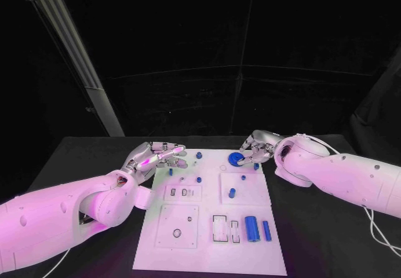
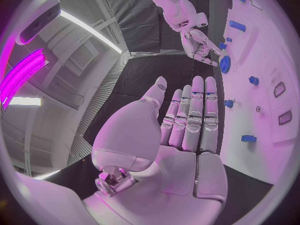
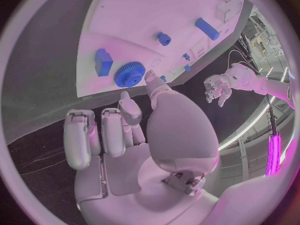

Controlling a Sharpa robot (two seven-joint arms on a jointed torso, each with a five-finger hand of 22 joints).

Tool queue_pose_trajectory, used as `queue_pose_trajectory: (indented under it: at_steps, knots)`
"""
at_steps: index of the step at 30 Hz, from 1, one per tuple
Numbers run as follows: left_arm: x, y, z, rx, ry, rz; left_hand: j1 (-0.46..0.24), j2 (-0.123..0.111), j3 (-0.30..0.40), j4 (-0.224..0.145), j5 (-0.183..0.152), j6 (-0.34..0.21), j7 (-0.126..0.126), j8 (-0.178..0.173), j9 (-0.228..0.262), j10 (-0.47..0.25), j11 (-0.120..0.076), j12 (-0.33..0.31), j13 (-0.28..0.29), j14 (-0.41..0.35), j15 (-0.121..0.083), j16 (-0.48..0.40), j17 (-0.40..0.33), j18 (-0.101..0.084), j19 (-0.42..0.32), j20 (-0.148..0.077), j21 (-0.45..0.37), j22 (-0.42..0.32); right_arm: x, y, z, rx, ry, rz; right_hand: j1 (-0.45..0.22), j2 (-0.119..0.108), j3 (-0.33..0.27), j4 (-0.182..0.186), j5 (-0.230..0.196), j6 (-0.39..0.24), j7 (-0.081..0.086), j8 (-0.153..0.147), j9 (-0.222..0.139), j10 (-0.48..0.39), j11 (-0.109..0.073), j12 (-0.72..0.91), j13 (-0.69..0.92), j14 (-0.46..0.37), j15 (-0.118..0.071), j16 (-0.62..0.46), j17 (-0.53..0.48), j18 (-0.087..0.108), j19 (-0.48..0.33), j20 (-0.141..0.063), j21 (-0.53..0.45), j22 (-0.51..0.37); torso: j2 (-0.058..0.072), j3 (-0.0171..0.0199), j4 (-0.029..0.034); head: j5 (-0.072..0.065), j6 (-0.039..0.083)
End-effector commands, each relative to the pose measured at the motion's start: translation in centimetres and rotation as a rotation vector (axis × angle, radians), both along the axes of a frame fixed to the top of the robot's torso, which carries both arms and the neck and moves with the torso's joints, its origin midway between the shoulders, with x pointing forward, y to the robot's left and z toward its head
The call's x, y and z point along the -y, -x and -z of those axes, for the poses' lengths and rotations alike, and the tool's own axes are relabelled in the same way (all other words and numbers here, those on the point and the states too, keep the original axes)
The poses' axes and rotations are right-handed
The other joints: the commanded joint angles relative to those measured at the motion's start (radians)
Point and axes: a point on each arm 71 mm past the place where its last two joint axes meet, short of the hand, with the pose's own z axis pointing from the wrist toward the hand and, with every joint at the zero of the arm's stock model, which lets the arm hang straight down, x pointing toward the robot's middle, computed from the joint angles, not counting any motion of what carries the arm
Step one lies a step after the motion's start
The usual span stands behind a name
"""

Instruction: Assemble the parts on the task board

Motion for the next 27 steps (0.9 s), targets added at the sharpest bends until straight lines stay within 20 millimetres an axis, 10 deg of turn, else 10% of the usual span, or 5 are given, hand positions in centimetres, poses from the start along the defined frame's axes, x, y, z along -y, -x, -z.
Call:
queue_pose_trajectory:
  at_steps: [1, 27]
  knots:
    - [0.2, 0.0, -0.1, 0.005, 0.006, 0.018, 0.009, 0.001, 0.001, -0.006, -0.002, 0.006, 0.000, -0.005, -0.001, 0.004, 0.000, -0.003, -0.001, 0.002, 0.003, -0.003, 0.001, 0.011, 0.002, -0.002, -0.001, -0.001, 0.0, -0.3, 0.3, -0.035, 0.042, 0.025, 0.015, 0.003, 0.004, 0.008, 0.004, -0.007, 0.001, -0.002, 0.000, 0.009, 0.000, 0.016, 0.019, 0.050, 0.005, 0.006, 0.010, -0.021, 0.080, 0.005, 0.005, 0.224, 0.001, -0.0011, 0.0034, -0.001, -0.003]
    - [0.2, -0.1, 0.1, -0.002, 0.004, 0.023, 0.010, 0.004, 0.001, -0.009, -0.001, 0.007, 0.000, -0.007, -0.001, 0.006, 0.000, -0.006, -0.002, 0.000, 0.003, -0.006, 0.002, 0.011, 0.000, -0.001, -0.002, -0.002, -1.8, -0.6, 0.2, 0.016, 0.125, -0.013, 0.048, 0.048, 0.025, -0.034, 0.010, 0.026, -0.003, 0.003, 0.004, 0.091, -0.002, 0.215, 0.233, 0.062, 0.005, 0.046, 0.094, -0.029, 0.103, 0.005, 0.019, 0.262, 0.000, -0.0021, 0.0022, 0.000, -0.013]
